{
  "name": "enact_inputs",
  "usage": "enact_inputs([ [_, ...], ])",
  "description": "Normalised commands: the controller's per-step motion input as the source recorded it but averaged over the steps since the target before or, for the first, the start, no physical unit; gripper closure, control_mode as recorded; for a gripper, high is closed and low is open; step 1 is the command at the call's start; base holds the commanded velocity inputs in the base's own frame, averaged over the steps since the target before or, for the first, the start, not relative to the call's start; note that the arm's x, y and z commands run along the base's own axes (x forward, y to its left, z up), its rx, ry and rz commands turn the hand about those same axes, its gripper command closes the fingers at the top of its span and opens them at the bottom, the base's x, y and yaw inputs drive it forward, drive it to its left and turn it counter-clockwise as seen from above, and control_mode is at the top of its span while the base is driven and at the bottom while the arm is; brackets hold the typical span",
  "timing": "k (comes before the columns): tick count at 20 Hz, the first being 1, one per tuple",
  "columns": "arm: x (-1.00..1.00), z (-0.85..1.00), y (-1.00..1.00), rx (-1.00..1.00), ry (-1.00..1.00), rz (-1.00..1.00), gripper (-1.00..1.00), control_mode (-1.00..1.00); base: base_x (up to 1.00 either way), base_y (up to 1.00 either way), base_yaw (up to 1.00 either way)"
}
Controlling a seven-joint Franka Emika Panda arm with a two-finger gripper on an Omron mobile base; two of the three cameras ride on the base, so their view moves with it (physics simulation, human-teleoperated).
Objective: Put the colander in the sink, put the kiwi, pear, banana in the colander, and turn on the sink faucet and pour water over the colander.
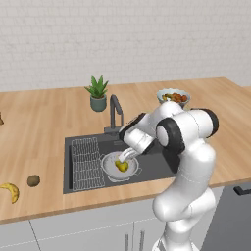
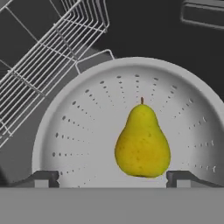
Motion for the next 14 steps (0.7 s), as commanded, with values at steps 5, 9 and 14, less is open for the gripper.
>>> enact_inputs([
  [5,-0.51,0.63,-0.08,0.00,-0.05,-0.10,-1.00,-1.00,0.00,0.00,0.00],
  [9,-0.77,0.56,-0.01,0.00,-0.02,-0.17,-1.00,-1.00,0.00,0.00,0.00],
  [14,-0.70,0.65,0.14,0.00,0.00,-0.19,-1.00,-1.00,0.00,0.00,0.00],
])
